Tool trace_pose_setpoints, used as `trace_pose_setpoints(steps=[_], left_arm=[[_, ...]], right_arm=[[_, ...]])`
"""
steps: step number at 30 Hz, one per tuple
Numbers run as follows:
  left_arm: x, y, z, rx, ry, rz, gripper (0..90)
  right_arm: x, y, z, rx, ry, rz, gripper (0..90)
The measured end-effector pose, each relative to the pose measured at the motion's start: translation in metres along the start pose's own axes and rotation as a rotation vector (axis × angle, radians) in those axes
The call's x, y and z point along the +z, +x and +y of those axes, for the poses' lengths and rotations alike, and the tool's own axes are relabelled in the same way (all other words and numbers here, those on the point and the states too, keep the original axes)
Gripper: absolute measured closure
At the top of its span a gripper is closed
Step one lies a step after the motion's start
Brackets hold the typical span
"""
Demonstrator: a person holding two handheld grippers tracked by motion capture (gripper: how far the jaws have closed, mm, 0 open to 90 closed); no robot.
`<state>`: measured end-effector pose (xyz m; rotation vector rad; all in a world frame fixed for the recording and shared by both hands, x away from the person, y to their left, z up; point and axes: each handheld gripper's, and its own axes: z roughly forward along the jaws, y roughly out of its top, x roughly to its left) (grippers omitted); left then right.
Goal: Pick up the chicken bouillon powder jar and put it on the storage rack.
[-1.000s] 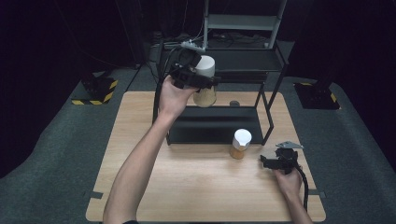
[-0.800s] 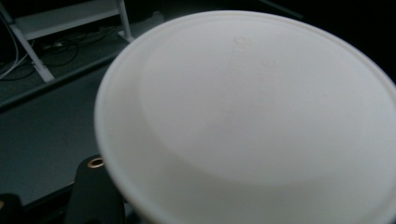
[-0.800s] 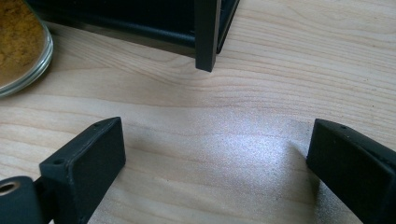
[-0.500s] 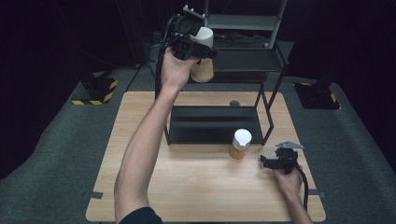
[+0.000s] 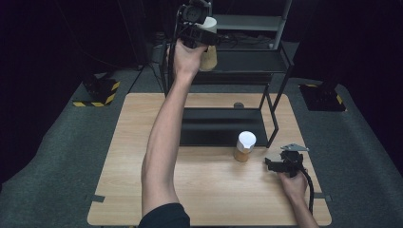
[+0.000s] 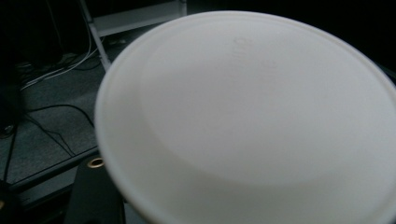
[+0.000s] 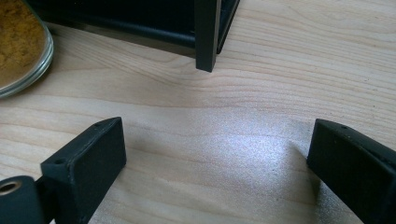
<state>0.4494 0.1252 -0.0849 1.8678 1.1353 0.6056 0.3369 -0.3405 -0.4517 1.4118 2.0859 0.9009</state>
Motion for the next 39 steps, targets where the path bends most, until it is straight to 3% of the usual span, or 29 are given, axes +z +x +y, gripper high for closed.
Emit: trace_pose_setpoints(steps=[4, 7, 16, 20, 25, 34, 39], left_arm=[[0.008, -0.003, -0.001, -0.015, -0.012, 0.055, 35.7], [0.012, 0.000, -0.002, -0.031, -0.012, 0.058, 35.7], [0.021, 0.000, -0.001, -0.029, 0.018, 0.086, 35.7], [0.021, 0.003, -0.003, -0.030, 0.020, 0.082, 35.7], [0.021, 0.000, -0.002, 0.005, 0.027, 0.084, 35.6], [0.021, 0.001, -0.004, 0.006, 0.020, 0.077, 35.3], [0.021, 0.008, -0.010, -0.010, 0.003, 0.039, 28.0]], right_arm=[[0.000, 0.000, 0.000, 0.000, 0.000, 0.000, 3.9], [0.000, 0.000, 0.000, 0.000, 0.000, 0.000, 3.9], [0.000, 0.000, 0.000, 0.000, 0.000, 0.001, 3.9], [0.000, 0.000, 0.000, -0.001, -0.001, 0.002, 3.9], [0.000, 0.000, 0.000, -0.001, -0.001, 0.002, 3.9], [0.000, 0.000, 0.000, -0.002, -0.001, 0.002, 4.0], [0.000, -0.001, 0.000, 0.001, -0.001, 0.003, 4.0]])
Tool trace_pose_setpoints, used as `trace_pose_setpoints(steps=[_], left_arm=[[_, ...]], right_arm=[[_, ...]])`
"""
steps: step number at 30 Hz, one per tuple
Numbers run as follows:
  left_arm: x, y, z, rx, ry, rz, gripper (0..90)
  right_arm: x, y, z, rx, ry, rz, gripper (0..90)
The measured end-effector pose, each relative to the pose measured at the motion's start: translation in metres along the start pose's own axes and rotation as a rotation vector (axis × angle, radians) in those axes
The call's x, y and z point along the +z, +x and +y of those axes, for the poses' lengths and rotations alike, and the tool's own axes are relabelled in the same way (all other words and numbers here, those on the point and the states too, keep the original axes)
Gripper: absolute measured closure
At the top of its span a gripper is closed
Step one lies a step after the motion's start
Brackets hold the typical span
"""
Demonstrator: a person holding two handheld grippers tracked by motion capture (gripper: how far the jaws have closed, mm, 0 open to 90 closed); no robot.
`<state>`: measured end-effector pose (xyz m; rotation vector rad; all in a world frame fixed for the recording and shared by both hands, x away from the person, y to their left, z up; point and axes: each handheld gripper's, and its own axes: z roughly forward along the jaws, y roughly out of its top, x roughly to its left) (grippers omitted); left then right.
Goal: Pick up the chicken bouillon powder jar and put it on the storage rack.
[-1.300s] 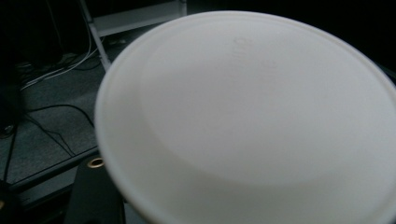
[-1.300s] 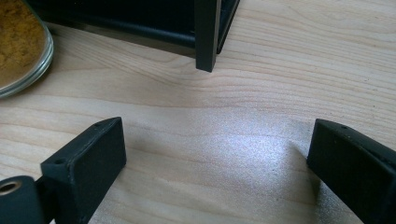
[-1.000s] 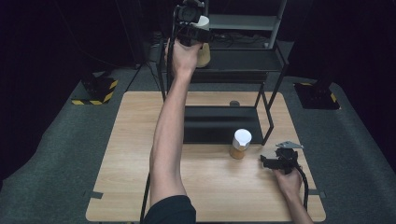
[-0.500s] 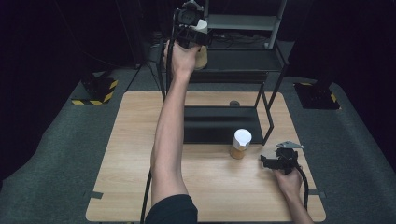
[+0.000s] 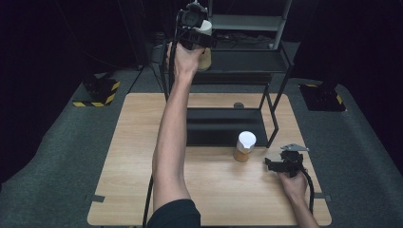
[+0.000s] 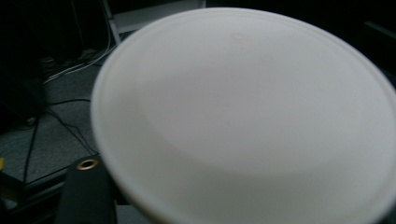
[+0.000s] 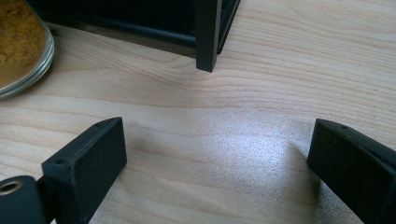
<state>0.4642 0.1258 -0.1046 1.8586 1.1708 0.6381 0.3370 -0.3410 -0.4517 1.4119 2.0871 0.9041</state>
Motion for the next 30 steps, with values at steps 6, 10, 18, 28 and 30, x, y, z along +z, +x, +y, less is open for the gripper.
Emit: trace_pose_setpoints(steps=[6, 10, 18, 28, 30], left_arm=[[0.001, -0.003, -0.005, 0.003, 0.000, 0.019, 13.2], [-0.001, -0.011, -0.006, 0.030, 0.007, 0.035, 7.0], [-0.010, -0.013, -0.010, 0.040, 0.002, 0.033, 2.9], [-0.019, -0.011, -0.020, 0.036, -0.002, 0.021, 2.2], [-0.021, -0.009, -0.023, 0.038, -0.004, 0.017, 2.2]], right_arm=[[0.000, 0.001, 0.000, -0.002, 0.001, -0.006, 3.9], [0.000, 0.001, 0.000, -0.003, 0.000, -0.006, 3.9], [0.000, 0.001, 0.000, -0.002, 0.002, -0.006, 3.9], [0.000, 0.001, 0.000, -0.002, 0.002, -0.006, 3.9], [0.000, 0.001, 0.000, -0.003, 0.001, -0.006, 4.0]])
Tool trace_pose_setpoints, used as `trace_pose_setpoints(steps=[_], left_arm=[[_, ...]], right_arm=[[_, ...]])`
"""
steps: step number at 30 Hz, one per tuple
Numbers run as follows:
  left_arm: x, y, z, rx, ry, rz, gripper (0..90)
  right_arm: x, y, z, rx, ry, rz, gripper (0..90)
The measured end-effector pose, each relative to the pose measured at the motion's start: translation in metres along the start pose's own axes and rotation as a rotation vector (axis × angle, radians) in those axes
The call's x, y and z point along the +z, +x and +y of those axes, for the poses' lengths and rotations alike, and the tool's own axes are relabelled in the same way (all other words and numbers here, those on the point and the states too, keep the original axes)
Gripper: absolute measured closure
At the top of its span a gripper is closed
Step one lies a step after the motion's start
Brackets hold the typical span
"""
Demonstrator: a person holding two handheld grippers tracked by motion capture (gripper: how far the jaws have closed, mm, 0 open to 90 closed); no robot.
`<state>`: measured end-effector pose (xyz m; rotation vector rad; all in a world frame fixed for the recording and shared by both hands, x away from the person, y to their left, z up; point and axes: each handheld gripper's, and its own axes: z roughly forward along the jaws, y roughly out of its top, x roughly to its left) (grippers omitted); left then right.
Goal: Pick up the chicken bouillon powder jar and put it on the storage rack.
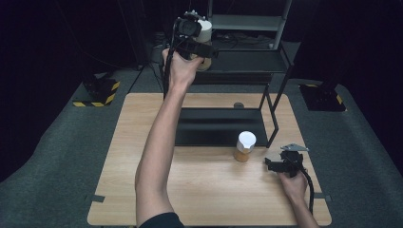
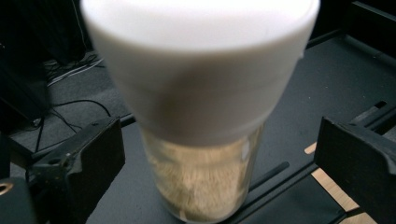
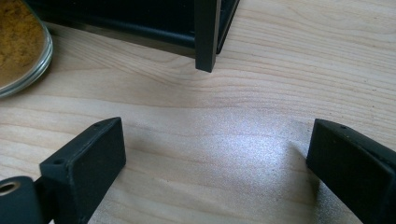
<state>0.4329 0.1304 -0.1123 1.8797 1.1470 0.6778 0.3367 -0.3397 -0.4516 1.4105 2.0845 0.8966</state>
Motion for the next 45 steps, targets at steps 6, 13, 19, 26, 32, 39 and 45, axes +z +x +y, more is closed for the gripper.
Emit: trace_pose_setpoints(steps=[6, 13, 19, 26, 32, 39, 45], left_arm=[[-0.009, 0.003, -0.009, 0.004, -0.007, -0.013, 2.2], [-0.019, 0.005, -0.024, 0.013, -0.036, -0.030, 2.3], [-0.023, 0.005, -0.036, 0.026, -0.035, -0.046, 2.4], [-0.026, 0.007, -0.054, 0.030, -0.037, -0.062, 2.7], [-0.028, 0.006, -0.073, 0.040, -0.044, -0.085, 3.1], [-0.027, 0.006, -0.091, 0.058, -0.039, -0.107, 3.3], [-0.029, 0.007, -0.111, 0.049, -0.043, -0.108, 3.5]], right_arm=[[0.000, 0.000, 0.000, 0.001, 0.001, 0.000, 4.0], [0.000, 0.000, 0.000, 0.001, 0.000, 0.000, 4.0], [0.000, 0.000, 0.000, 0.001, 0.000, 0.000, 3.9], [0.000, 0.000, 0.000, -0.001, 0.000, 0.000, 4.0], [0.000, 0.000, 0.000, -0.001, 0.000, -0.001, 3.9], [0.000, 0.000, 0.000, 0.000, 0.000, 0.000, 3.9], [0.000, 0.000, 0.000, 0.000, 0.000, -0.001, 3.9]])
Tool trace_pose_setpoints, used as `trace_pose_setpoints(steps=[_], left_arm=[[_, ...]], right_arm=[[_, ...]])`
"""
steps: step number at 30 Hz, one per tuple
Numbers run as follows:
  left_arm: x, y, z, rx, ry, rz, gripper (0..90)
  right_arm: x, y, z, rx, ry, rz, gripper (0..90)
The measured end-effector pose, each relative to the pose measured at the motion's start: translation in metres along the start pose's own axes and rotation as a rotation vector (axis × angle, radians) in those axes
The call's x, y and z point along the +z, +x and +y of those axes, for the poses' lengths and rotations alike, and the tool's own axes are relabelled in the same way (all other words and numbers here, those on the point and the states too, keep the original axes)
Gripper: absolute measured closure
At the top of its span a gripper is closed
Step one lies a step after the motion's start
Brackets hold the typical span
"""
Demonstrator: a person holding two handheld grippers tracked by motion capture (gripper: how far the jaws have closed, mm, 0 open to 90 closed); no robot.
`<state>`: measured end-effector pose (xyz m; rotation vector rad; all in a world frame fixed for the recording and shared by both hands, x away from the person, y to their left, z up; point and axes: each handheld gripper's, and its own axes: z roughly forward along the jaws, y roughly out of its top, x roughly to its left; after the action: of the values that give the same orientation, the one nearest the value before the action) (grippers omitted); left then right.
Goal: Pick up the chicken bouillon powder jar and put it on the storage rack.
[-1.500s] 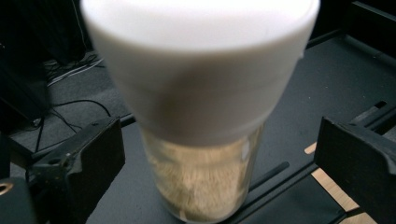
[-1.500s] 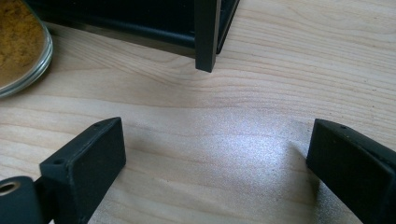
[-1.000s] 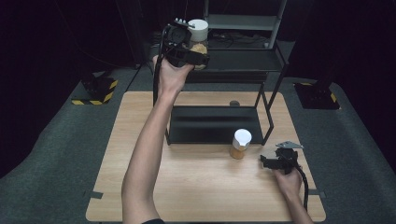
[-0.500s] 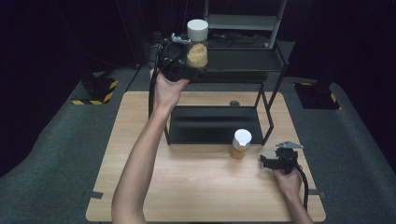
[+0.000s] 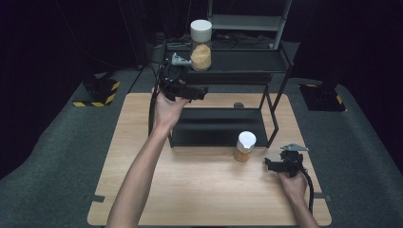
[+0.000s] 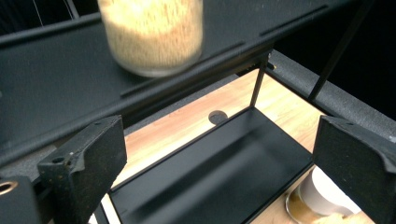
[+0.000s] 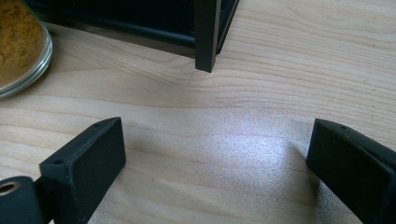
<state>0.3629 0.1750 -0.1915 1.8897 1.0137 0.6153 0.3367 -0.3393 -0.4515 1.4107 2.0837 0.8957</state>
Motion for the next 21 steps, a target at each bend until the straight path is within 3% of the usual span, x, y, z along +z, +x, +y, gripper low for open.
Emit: trace_pose_setpoints(steps=[21], left_arm=[[0.013, -0.011, -0.069, 0.011, 0.028, -0.023, 4.2]], right_arm=[[0.000, 0.000, 0.000, 0.001, -0.001, 0.000, 3.9]])
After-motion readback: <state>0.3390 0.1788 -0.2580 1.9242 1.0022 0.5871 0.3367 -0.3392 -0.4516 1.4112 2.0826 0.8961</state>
